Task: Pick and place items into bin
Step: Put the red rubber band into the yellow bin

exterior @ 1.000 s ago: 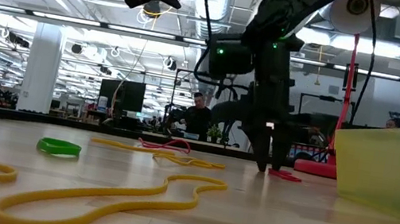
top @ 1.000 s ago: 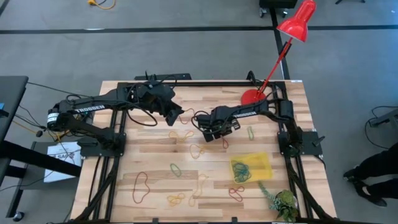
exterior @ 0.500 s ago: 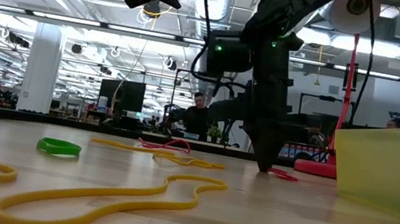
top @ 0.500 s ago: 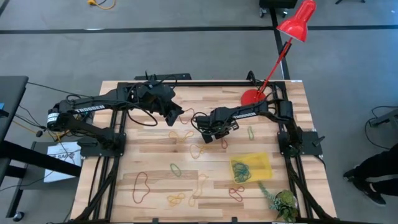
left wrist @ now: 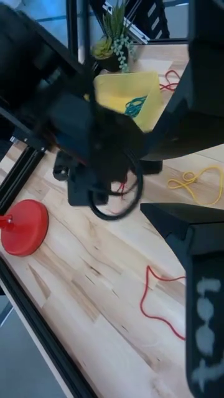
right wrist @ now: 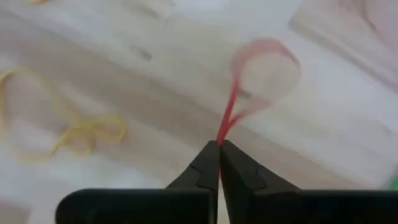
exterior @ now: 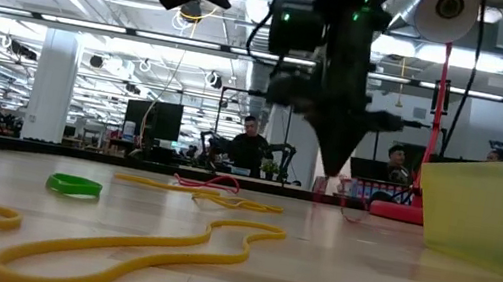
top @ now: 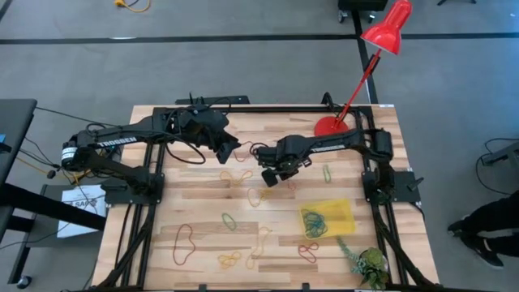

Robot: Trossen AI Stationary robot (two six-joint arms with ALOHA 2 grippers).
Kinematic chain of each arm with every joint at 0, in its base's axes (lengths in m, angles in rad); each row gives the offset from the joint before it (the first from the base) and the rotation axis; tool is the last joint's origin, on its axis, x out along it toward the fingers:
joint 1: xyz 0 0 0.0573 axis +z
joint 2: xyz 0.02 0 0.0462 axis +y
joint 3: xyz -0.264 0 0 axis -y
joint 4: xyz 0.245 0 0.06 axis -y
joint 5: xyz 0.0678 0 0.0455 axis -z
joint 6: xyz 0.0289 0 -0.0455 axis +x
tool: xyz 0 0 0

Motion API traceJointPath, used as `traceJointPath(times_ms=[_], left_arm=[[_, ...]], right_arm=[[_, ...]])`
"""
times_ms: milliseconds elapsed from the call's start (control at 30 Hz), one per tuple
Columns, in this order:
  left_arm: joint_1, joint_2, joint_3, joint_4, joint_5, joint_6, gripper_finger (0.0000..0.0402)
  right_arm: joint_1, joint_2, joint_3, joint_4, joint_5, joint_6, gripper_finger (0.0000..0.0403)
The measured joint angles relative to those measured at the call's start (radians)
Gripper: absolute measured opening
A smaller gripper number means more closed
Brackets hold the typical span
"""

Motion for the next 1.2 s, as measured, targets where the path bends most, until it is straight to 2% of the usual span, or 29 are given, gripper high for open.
traceJointPath(times_ms=[267, 433, 567, 700, 900, 1033, 1200], left_arm=[[0.0, 0.0, 0.0, 0.0, -0.001, 0.022, 0.011], [0.0, 0.0, 0.0, 0.002, -0.002, 0.032, 0.011], [0.0, 0.0, 0.0, 0.004, -0.002, 0.038, 0.011], [0.0, 0.0, 0.0, 0.007, -0.003, 0.038, 0.011], [0.0, 0.0, 0.0, 0.035, -0.003, 0.061, 0.011], [0.0, 0.0, 0.0, 0.067, 0.002, 0.063, 0.011], [0.0, 0.0, 0.0, 0.066, 0.004, 0.064, 0.011]], right_arm=[[0.066, -0.207, 0.021, -0.164, -0.01, 0.08, 0.0002], [0.167, -0.338, 0.021, -0.343, 0.004, 0.259, 0.0001], [0.292, -0.391, 0.021, -0.458, 0.0, 0.47, 0.0001], [0.423, -0.397, 0.02, -0.501, -0.01, 0.68, 0.0001], [0.583, -0.363, -0.004, -0.456, -0.018, 0.909, 0.0], [0.66, -0.333, -0.036, -0.44, -0.012, 1.042, 0.0], [0.684, -0.32, -0.152, -0.369, 0.009, 1.102, 0.0]])
